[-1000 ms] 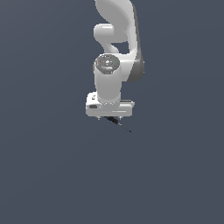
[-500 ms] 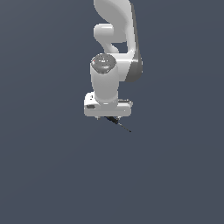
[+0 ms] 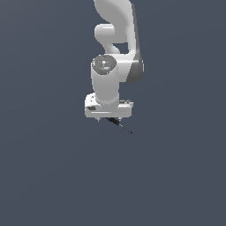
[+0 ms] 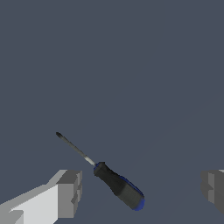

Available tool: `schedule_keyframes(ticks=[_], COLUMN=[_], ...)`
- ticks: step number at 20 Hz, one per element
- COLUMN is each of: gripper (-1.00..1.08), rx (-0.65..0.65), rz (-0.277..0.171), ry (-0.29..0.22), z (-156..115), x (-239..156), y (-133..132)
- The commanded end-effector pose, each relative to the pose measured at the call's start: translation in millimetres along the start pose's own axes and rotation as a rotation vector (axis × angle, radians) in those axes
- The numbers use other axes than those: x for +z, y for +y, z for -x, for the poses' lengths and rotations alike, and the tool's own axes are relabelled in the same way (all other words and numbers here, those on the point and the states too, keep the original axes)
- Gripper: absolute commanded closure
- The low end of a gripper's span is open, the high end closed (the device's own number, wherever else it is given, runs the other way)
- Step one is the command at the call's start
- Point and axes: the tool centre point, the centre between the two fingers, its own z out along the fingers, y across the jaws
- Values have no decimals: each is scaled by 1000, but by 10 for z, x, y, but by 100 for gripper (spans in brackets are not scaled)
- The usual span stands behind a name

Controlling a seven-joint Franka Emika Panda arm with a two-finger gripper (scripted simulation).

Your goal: Pick up the object and move it to a goal position.

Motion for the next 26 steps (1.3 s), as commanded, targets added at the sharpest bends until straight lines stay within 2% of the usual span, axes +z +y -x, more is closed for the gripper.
schedule_keyframes(ticks=[1,10,26], gripper=[-92,-92,-92], rx=[-24,-208,-718], rz=[2,18,43], ry=[1,8,28], z=[14,124,495], x=[33,266,823], y=[-9,-84,-356])
